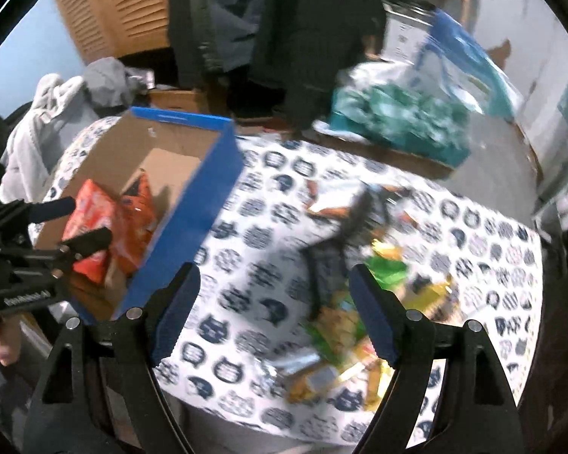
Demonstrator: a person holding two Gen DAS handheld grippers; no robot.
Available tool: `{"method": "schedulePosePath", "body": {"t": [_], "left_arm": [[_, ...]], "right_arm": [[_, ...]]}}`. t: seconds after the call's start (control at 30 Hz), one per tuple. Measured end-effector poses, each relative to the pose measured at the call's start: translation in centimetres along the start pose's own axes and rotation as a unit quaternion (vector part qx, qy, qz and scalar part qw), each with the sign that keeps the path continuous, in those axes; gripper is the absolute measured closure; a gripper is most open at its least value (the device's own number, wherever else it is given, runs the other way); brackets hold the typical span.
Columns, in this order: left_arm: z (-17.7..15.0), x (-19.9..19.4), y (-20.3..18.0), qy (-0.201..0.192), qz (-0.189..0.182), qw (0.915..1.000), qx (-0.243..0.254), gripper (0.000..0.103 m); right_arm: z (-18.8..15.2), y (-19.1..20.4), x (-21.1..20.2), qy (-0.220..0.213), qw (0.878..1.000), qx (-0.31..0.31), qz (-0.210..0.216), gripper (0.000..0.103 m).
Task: Organize snacks
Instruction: 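Grasp the green pea snack bag with the left gripper while the right grasps a wafer pack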
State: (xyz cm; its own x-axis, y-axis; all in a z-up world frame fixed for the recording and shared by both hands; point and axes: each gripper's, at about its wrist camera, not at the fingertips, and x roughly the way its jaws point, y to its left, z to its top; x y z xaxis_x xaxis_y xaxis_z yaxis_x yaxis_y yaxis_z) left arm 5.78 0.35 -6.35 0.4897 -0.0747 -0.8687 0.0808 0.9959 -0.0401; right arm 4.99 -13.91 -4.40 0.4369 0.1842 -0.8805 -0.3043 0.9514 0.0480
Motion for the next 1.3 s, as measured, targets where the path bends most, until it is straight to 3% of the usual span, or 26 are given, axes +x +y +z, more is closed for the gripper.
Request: {"method": "schedulePosePath", "body": {"t": [0.63,1.07,1.3], "left_arm": [[1.1,2.8,-11.4,0.023,-0.008,0.9937,0.109,0.025],[1.5,5.5,-14.5,0.046,-0.001,0.9897,0.136,0.024],[1.6,7.5,-15.3,0.058,-0.005,0.9892,0.134,0.023]], "right_arm": [[-4.8,-11.7,-1.2,-0.003,0.996,0.087,-0.034,0.022],[-6.6,-16.9,-0.5,0.006,0.988,0.145,-0.049,0.022],[-8.3,-19.2,2.1,0.041,0.98,0.189,-0.054,0.022]]}}
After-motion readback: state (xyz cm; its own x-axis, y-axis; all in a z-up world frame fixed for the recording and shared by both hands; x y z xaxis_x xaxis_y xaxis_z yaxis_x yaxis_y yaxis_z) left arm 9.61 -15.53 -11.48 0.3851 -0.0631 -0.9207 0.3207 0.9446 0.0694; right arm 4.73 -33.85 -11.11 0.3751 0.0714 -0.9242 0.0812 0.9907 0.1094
